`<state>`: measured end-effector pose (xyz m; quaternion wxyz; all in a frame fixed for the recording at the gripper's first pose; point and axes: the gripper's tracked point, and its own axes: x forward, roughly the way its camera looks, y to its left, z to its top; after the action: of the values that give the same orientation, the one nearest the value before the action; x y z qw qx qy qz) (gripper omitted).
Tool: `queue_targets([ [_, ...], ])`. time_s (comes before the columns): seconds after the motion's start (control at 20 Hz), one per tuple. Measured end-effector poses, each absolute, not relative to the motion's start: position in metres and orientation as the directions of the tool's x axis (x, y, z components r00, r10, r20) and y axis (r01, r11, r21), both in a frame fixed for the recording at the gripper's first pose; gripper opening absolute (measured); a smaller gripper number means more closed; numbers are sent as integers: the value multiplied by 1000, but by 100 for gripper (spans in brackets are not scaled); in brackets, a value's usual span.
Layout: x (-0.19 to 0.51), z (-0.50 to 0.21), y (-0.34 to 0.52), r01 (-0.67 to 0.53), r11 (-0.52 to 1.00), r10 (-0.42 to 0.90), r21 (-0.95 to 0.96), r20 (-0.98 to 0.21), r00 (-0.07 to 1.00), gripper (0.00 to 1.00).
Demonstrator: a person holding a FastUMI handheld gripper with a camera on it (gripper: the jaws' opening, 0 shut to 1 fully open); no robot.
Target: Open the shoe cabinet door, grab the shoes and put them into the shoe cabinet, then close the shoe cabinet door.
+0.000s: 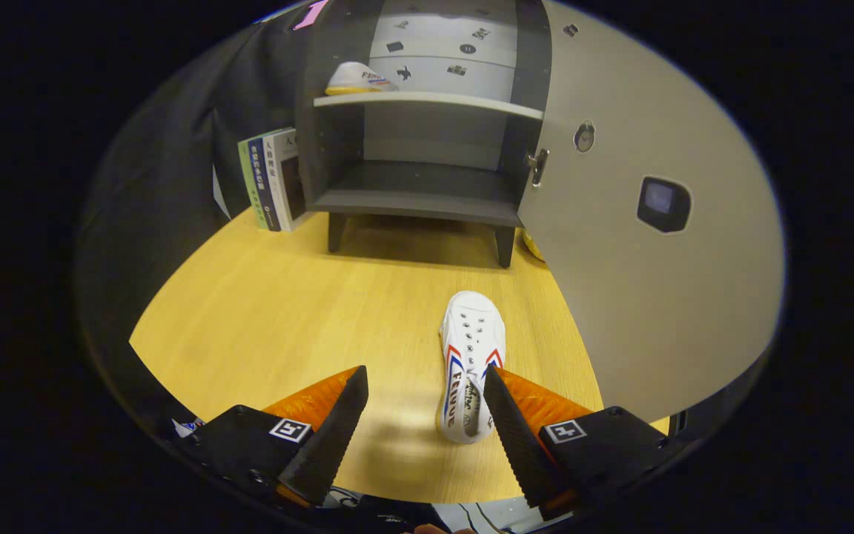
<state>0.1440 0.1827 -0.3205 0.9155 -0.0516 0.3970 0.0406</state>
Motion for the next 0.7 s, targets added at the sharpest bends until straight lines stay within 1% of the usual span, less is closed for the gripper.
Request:
queue_targets([
  [0.3, 186, -375, 161, -89, 992, -13, -86, -788, 616, 98],
  [0.45, 197, -394, 158, -106, 990, -17, -96, -813, 582, 98],
  [0.6, 199, -413, 155, -123, 985, -34, -120, -837, 547, 89],
  [0.7, 200, -417, 155, -135, 980, -51, -148, -838, 543, 82],
])
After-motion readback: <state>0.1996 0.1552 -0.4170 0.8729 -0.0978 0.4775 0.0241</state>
